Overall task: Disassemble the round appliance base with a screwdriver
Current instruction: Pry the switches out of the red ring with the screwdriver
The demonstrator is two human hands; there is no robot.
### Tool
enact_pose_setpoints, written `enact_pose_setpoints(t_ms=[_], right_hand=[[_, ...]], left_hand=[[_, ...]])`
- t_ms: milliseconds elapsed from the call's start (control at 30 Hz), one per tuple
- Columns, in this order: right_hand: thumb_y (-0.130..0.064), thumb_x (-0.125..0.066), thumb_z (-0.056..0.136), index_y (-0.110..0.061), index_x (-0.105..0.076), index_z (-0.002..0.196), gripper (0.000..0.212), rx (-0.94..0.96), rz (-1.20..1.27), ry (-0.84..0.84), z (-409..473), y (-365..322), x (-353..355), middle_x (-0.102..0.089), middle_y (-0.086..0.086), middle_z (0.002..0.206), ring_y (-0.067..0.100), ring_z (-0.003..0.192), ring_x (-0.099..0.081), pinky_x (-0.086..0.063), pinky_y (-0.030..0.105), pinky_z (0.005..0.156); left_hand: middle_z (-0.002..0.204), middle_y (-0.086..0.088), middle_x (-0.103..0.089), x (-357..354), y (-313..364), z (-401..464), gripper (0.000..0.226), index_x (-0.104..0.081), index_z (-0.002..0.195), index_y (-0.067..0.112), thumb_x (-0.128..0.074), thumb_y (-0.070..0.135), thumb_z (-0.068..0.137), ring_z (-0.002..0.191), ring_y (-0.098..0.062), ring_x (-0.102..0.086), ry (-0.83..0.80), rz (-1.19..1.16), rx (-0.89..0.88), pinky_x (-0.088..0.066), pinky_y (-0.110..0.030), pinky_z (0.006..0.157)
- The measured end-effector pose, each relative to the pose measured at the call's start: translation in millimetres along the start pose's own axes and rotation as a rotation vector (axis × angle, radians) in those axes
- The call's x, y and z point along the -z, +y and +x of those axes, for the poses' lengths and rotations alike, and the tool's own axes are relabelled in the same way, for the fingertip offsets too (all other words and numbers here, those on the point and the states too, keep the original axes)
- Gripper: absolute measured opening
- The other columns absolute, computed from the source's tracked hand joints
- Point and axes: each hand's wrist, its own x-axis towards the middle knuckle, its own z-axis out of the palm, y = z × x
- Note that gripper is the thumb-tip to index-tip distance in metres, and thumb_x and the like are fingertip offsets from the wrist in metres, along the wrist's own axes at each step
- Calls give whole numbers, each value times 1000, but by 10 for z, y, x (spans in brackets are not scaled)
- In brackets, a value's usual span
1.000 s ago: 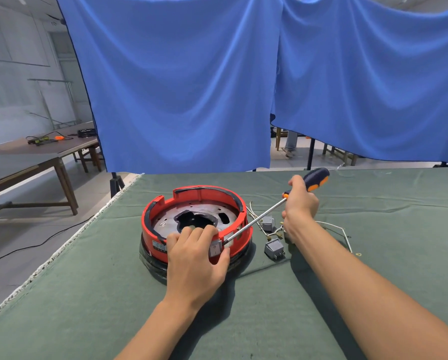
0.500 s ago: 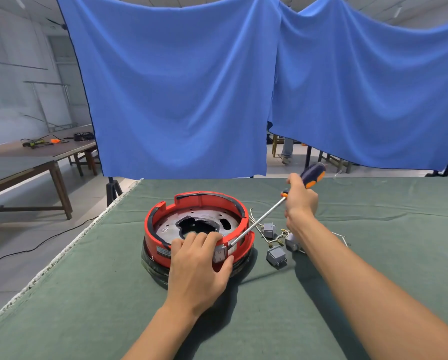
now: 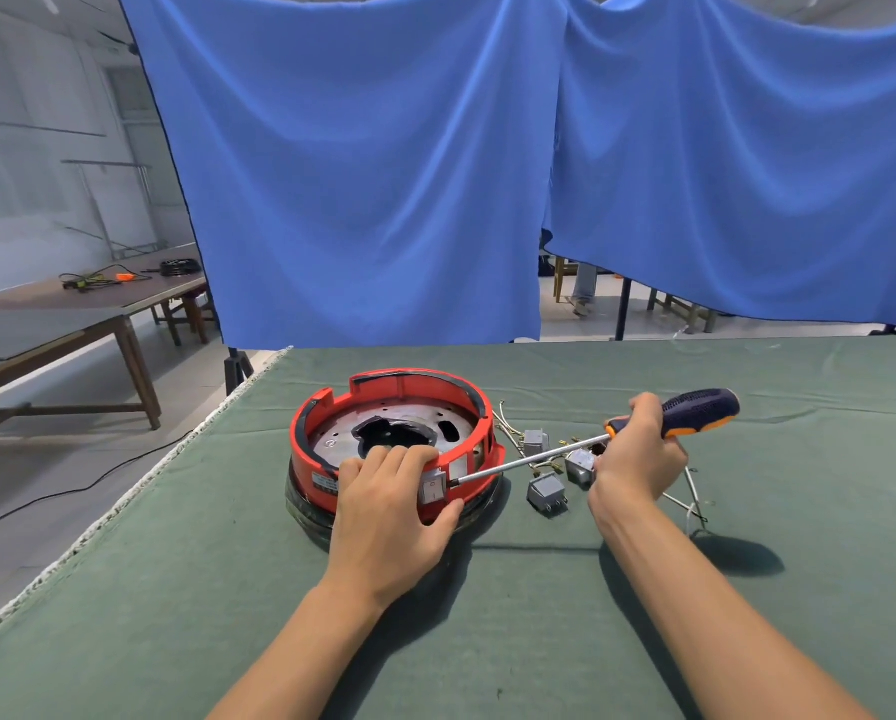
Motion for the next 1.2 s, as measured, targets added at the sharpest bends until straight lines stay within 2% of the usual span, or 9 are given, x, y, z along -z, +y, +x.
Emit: enact_pose_setpoints(t_ms=[133, 333, 467, 600, 800, 933, 1200], right_hand=[[-28, -58, 76, -12, -50, 57, 27, 18, 7, 2, 1, 12, 6, -49, -9, 36, 10, 35, -41, -33, 28, 48], [-30, -60, 77, -14, -52, 63, 22, -16, -87, -24, 40, -11, -128, -53, -5, 53, 14, 46, -44, -33, 28, 46], [-33, -60, 78, -17, -54, 63, 23, 47, -205, -138, 51, -92, -380, -56, -6, 54, 12, 51, -51, -35, 31, 51], [-36, -61, 76, -19, -56, 61, 24, 131, -326, -283, -8, -196, -684, -54, -11, 42, 10, 46, -50, -33, 26, 47], [-34, -59, 75, -18, -48, 55, 28, 227, -458, -418, -124, -245, -934, -48, -8, 45, 18, 49, -46, -34, 25, 47], [-35, -59, 77, -18, -53, 63, 23, 193, -442, -395, -90, -267, -806, -55, -7, 51, 13, 50, -51, -34, 25, 48], [-43, -56, 74, -18, -59, 65, 27, 89, -301, -125, -22, -153, -233, -61, -10, 53, 13, 52, -52, -32, 30, 52]], left_hand=[[90, 3, -65, -13, -3, -2, 51, -63, 101, 15, -78, 42, 60, 82, -26, -58, -18, 36, -18, -28, -34, 73], [87, 1, -64, -26, 26, -4, 51, -63, 98, 14, -84, 37, 58, 80, -27, -57, -7, 48, -20, -26, -34, 72], [87, 0, -64, -39, 21, -4, 51, -64, 96, 14, -86, 35, 56, 79, -28, -58, 19, 49, -30, -26, -35, 70], [88, 0, -64, -33, 3, -3, 50, -64, 97, 14, -86, 35, 56, 80, -28, -58, 20, 39, -34, -28, -35, 72], [87, 0, -65, -35, 0, -2, 50, -64, 96, 14, -86, 35, 55, 79, -28, -58, 12, 37, -36, -27, -34, 71], [88, 1, -66, -15, -19, -7, 50, -64, 97, 15, -86, 36, 57, 80, -26, -59, -3, 26, -36, -27, -34, 72], [89, 2, -67, 13, -8, 18, 50, -65, 99, 15, -86, 37, 59, 81, -26, -60, -14, 16, -31, -26, -33, 71]])
